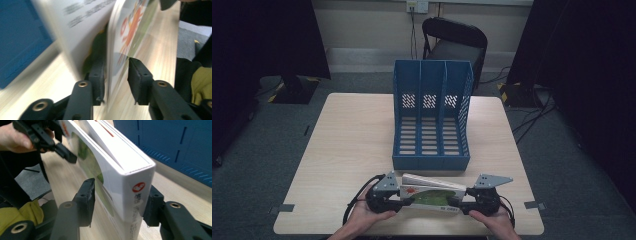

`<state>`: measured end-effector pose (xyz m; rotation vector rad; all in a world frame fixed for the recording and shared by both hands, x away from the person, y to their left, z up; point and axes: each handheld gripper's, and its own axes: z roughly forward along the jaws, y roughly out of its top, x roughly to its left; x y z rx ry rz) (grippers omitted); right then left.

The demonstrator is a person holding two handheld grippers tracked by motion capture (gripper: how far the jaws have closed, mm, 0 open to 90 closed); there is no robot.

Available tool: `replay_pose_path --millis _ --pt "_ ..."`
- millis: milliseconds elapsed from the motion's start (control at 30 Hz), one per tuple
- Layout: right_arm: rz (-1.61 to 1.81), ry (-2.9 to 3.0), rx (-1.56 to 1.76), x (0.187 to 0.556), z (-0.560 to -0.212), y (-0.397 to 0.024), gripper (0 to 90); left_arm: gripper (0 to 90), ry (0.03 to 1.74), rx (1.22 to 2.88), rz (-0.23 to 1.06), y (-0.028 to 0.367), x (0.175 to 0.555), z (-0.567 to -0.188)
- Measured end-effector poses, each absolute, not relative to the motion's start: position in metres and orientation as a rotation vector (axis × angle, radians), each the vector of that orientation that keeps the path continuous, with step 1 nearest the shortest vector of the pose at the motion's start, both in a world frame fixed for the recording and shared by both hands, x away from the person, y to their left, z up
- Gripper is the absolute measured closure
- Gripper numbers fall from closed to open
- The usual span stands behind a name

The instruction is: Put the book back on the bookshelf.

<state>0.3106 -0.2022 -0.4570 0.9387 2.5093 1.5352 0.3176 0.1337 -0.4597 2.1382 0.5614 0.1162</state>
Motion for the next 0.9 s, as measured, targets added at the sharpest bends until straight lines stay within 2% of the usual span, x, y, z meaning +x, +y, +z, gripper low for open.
replay_pose_path --millis 67,167,300,367,500,700,767,800,900 --pt "1.539 2.522 0.920 0.309 -0.457 -0.201 53.6 56.5 0.624 2.105 0.117 0.144 0.319 -0.457" --pt "1.535 2.539 0.901 0.308 -0.457 -0.200 53.8 55.3 0.648 2.085 0.123 0.149 0.321 -0.456" --pt "1.524 2.585 0.862 0.306 -0.459 -0.193 58.5 48.8 0.687 2.111 0.093 0.146 0.326 -0.462" --pt "1.486 2.589 0.841 0.304 -0.460 -0.187 59.0 52.6 0.675 2.140 0.090 0.141 0.326 -0.466" --pt "1.469 2.623 0.761 0.301 -0.462 -0.179 61.8 53.9 0.644 2.184 0.079 0.132 0.324 -0.470" --pt "1.454 2.630 0.727 0.303 -0.465 -0.170 56.1 55.3 0.648 2.176 0.094 0.129 0.327 -0.471" --pt "1.457 2.632 0.733 0.306 -0.466 -0.169 59.3 55.3 0.646 2.174 0.088 0.129 0.329 -0.472" --pt "1.452 2.619 0.743 0.308 -0.466 -0.169 66.5 55.2 0.657 2.166 0.091 0.128 0.330 -0.472" --pt "1.446 2.621 0.737 0.310 -0.467 -0.169 70.5 54.6 0.656 2.165 0.105 0.128 0.331 -0.472"
